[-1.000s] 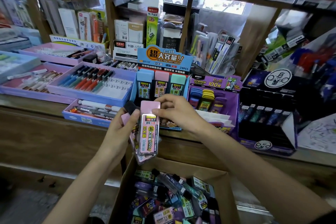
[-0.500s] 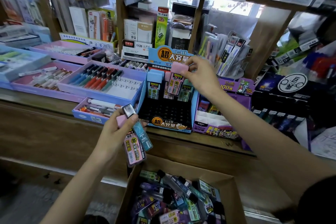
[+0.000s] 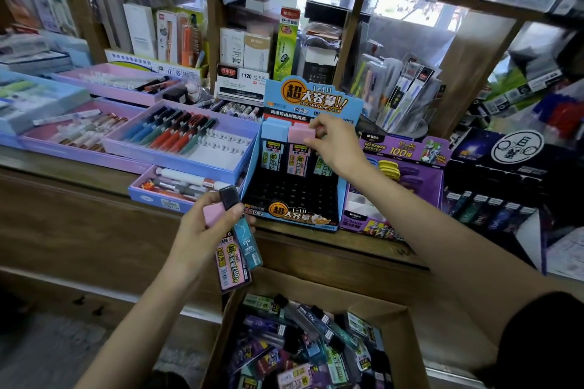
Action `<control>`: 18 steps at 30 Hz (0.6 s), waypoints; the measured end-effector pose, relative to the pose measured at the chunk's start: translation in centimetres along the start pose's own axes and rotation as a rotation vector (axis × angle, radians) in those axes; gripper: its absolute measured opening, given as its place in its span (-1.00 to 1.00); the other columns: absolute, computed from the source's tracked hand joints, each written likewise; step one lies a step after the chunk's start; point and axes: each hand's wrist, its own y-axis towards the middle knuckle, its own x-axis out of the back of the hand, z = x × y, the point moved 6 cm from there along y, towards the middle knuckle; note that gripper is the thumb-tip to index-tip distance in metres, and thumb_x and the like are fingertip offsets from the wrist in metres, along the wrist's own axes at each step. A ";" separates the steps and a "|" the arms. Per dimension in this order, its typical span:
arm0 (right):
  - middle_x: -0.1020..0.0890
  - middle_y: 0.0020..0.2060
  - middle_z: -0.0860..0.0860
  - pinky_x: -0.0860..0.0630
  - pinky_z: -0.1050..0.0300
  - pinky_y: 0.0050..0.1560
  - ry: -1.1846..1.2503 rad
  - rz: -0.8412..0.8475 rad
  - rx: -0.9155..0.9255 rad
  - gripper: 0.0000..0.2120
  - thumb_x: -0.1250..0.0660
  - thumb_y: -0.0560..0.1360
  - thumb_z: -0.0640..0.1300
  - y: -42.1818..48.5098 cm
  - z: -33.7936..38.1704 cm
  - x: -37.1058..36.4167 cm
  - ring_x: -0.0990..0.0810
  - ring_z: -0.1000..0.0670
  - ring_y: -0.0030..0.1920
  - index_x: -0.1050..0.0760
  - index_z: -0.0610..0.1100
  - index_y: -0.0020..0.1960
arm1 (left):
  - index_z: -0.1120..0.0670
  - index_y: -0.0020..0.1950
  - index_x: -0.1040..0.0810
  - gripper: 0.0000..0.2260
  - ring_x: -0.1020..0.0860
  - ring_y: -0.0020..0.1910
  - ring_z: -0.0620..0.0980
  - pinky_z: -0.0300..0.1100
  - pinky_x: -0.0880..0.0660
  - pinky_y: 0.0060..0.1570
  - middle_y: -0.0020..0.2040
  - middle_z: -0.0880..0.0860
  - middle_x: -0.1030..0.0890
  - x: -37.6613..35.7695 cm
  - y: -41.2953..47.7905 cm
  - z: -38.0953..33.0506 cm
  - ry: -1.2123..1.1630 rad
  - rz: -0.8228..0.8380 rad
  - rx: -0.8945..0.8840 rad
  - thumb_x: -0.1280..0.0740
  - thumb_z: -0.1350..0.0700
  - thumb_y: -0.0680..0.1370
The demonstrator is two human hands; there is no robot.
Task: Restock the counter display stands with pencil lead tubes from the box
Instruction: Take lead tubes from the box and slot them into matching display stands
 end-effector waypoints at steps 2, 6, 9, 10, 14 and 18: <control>-0.51 -0.18 -0.07 -0.48 0.05 -0.05 -0.029 -0.023 -0.027 -0.81 -0.37 0.48 -0.23 -0.1 -0.8 -0.4 -0.48 -0.06 -0.14 -0.47 -0.24 0.06 | 0.13 0.05 -0.48 -0.87 -0.68 -0.23 0.03 -0.26 -0.56 -0.31 -0.19 0.12 -0.70 -0.1 0.0 0.2 -0.013 -0.001 0.010 -0.31 0.20 0.51; -0.52 -0.12 -0.08 -0.38 0.17 -0.09 -0.071 -0.029 -0.062 -0.76 -0.37 0.49 -0.19 -0.1 -1.5 -0.8 -0.47 -0.02 -0.10 -0.45 -0.24 0.12 | 0.11 0.03 -0.47 -0.88 -0.68 -0.23 0.01 -0.27 -0.56 -0.32 -0.20 0.11 -0.70 -0.7 -0.1 0.4 -0.015 0.004 0.031 -0.31 0.20 0.51; -0.57 -0.11 -0.14 -0.45 0.11 -0.12 -0.129 -0.019 -0.046 -0.76 -0.34 0.51 -0.21 -0.5 -0.9 -0.3 -0.52 -0.08 -0.13 -0.41 -0.24 0.13 | 0.12 0.03 -0.47 -0.84 -0.68 -0.24 0.00 -0.27 -0.55 -0.33 -0.19 0.12 -0.70 -1.1 -0.2 0.3 -0.009 0.013 0.036 -0.33 0.16 0.48; -0.59 -0.12 -0.17 -0.51 0.04 -0.12 -0.194 -0.027 -0.007 -0.78 -0.30 0.52 -0.23 -0.9 -0.4 0.0 -0.55 -0.13 -0.13 -0.39 -0.25 0.13 | 0.12 0.03 -0.47 -0.81 -0.68 -0.24 0.00 -0.28 -0.55 -0.34 -0.19 0.12 -0.70 -1.2 -0.3 0.2 -0.005 0.014 0.036 -0.34 0.12 0.45; -0.63 -0.16 -0.12 -0.55 -0.03 -0.08 -0.133 -0.049 0.099 -0.85 -0.24 0.56 -0.16 -3.9 2.1 1.1 -0.60 -0.09 -0.14 -0.50 -0.22 0.05 | 0.12 -0.01 -0.48 -0.74 -0.68 -0.24 0.04 -0.26 -0.55 -0.34 -0.18 0.14 -0.70 -1.8 -0.6 0.1 0.029 0.051 0.033 -0.37 0.03 0.39; -0.64 -0.20 0.01 -0.53 0.25 -0.20 0.431 0.402 -0.045 -0.87 -0.32 0.53 -0.07 -8.9 3.5 -1.4 -0.60 0.13 -0.21 -0.57 -0.13 -0.07 | 0.13 -0.02 -0.47 -0.71 -0.67 -0.25 0.06 -0.21 -0.56 -0.32 -0.19 0.17 -0.70 -3.3 -0.8 0.3 0.071 0.124 0.046 -0.39 0.01 0.37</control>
